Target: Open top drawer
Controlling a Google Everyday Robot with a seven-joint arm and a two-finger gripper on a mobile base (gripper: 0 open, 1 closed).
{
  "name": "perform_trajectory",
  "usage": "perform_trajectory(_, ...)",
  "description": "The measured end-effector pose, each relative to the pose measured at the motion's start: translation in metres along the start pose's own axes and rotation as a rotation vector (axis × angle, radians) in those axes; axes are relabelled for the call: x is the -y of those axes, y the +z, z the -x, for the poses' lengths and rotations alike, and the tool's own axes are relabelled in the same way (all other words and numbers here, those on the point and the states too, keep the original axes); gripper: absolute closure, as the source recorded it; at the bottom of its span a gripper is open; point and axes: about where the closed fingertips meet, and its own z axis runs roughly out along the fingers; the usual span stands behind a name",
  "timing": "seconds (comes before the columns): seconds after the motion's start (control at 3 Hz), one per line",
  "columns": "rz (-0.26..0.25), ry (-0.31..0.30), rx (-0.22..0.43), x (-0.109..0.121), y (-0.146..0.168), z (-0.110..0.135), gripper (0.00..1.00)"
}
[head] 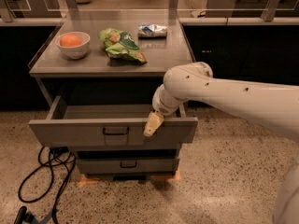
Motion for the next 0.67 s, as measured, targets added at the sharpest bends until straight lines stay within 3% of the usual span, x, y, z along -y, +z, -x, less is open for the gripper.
perform_trajectory(0.33, -0.017, 0.001, -0.004, -0.003, 0.001, -0.001, 0.00)
perform_trajectory(0.67, -0.098, -0.042, -0.005, -0.004, -0.008, 0.015, 0.00)
